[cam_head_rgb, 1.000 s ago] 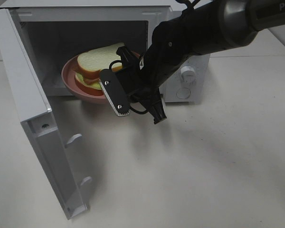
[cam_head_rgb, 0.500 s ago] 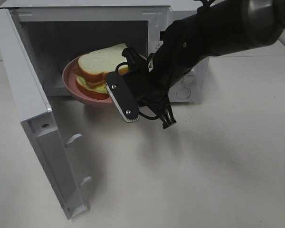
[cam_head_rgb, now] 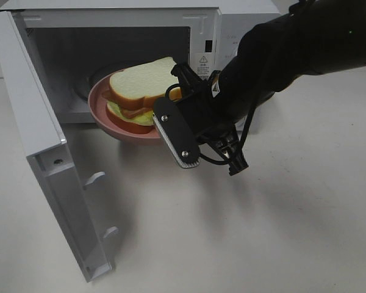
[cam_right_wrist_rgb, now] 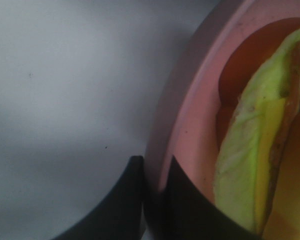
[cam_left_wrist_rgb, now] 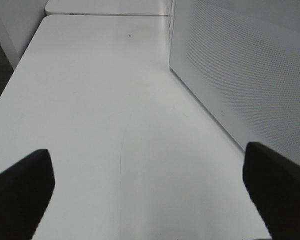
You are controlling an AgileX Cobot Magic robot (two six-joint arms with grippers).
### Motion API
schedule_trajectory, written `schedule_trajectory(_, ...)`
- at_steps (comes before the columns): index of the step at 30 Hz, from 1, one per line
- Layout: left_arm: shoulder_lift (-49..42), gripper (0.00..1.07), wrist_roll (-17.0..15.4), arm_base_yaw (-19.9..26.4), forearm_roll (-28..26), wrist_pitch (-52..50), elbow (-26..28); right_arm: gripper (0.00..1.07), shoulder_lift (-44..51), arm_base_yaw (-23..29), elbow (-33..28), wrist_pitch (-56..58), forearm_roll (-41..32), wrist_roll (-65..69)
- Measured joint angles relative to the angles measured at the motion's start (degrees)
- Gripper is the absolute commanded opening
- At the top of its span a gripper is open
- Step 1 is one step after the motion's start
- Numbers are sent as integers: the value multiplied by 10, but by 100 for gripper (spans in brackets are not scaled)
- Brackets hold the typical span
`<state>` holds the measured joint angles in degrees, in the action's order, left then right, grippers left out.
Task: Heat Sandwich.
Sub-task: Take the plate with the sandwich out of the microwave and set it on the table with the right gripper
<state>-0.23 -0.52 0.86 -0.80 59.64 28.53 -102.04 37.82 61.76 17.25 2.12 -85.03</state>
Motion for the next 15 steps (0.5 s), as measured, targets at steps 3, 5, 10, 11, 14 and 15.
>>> schedule_trajectory(3, 0, 97, 0, 0, 0, 0, 0, 0, 22, 0, -19, 1, 1, 2)
schedule_trajectory(5, 0, 97, 0, 0, 0, 0, 0, 0, 30, -1, -26, 1, 1, 3)
schedule_trajectory(10, 0, 97, 0, 0, 0, 0, 0, 0, 62, -2, -56, 1, 1, 5)
schedule_trajectory(11, 0, 97, 0, 0, 0, 0, 0, 0, 75, -4, -68, 1, 1, 6)
schedule_trajectory(14, 0, 97, 0, 0, 0, 0, 0, 0, 89, -5, -83, 0, 1, 6)
schedule_trajectory(15, 0, 97, 0, 0, 0, 0, 0, 0, 96, -6, -90, 0, 1, 6)
